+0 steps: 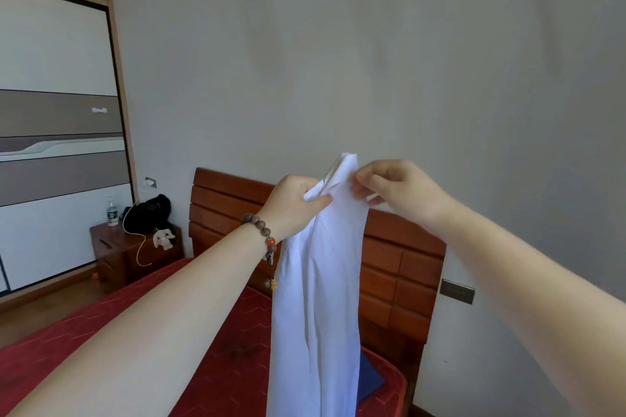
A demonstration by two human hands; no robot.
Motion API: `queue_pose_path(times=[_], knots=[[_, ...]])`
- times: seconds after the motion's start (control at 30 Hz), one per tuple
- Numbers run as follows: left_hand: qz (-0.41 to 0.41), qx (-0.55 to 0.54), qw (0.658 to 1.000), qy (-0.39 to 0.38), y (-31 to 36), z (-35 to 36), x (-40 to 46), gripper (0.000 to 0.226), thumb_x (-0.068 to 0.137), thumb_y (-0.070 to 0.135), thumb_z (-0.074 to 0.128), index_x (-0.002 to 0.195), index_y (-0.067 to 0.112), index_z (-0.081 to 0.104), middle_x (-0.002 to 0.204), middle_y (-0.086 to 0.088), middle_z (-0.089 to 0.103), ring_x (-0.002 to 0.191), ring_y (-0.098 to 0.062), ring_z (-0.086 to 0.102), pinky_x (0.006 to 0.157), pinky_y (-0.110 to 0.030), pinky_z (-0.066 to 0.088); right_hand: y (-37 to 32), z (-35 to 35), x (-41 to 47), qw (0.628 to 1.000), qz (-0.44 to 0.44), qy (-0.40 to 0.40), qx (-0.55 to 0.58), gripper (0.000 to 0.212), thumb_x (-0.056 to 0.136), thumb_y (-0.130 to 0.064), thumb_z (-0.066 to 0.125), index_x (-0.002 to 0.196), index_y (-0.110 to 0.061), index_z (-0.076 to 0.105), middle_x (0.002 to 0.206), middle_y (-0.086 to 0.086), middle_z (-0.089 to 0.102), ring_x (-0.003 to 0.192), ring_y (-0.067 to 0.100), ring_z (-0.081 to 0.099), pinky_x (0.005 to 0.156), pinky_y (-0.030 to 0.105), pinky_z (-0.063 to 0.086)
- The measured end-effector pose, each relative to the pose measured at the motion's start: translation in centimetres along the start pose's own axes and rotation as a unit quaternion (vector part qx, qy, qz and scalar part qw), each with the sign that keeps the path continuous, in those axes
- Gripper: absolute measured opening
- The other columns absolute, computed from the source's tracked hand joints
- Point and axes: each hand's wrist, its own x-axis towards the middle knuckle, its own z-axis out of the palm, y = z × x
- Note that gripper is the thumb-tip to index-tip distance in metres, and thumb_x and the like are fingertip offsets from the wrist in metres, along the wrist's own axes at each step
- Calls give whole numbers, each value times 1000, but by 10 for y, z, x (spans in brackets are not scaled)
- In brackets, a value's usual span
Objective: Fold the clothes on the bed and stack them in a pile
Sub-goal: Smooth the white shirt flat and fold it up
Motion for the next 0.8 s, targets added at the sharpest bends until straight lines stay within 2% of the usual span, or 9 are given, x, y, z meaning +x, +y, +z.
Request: queue_pose_path(times=[0.07,0.17,0.23,0.3,0.37,0.47,0.6,0.7,0.8], knots=[[3,-8,1000,-21,-5,-3,-1,40,89,11,63,60,-1,37,55,7,26,52,-9,23,50,-24,16,-5,-14,4,983,-99,27,-153,16,90,-10,65,105,-14,68,106,4,63,102,19,59,94,32,46],[16,2,998,-58,-4,0,-1,29,91,18,63,82,-9,59,65,-1,41,61,-12,35,58,-26,24,-18,-24,14,942,-160,-52,-290,49,82,-20,76,127,-25,58,127,-4,48,123,11,40,103,19,28],[24,6,998,-65,-3,4,0,30,90,16,64,72,-6,54,57,10,36,54,-8,30,52,-23,23,-28,-23,21,929,-121,-132,-325,34,81,-23,77,113,-25,67,107,-12,59,105,6,51,83,7,35],[29,5,998,-50,-2,8,0,37,89,12,65,60,7,44,48,16,28,47,-4,25,46,-16,18,-34,-20,27,923,-76,-183,-329,11,82,-20,75,91,-23,70,80,-13,63,76,6,55,60,8,38],[37,-27,999,-12,-3,11,-2,30,87,10,68,66,23,50,51,20,43,48,0,41,50,-10,30,-37,-18,31,921,-84,-168,-342,6,83,-18,73,83,-20,68,72,-12,62,66,4,53,55,10,38],[54,-30,995,73,-5,8,-12,31,85,13,69,101,33,53,86,12,65,62,7,58,63,-6,40,-39,-14,33,923,-87,-113,-357,9,82,-15,69,79,-22,64,72,-10,59,67,7,53,54,14,38],[134,146,970,140,-17,7,-28,12,89,15,65,97,20,58,82,9,60,61,-1,51,60,-21,43,-42,-9,37,930,-68,-48,-359,13,80,-13,61,83,-26,60,70,-6,54,64,10,49,53,23,38],[152,193,956,159,-20,16,-40,6,89,20,65,92,17,69,80,2,63,65,-19,59,57,-29,46,-46,-4,40,926,-67,-27,-370,14,80,-12,58,84,-24,61,73,-5,54,70,17,52,60,28,44],[76,247,952,164,-16,30,-50,47,84,62,53,79,19,70,73,4,56,61,-18,56,55,-26,40,-50,1,44,926,-68,-12,-370,12,78,-12,59,82,-23,63,74,-5,55,74,18,54,60,27,44]])
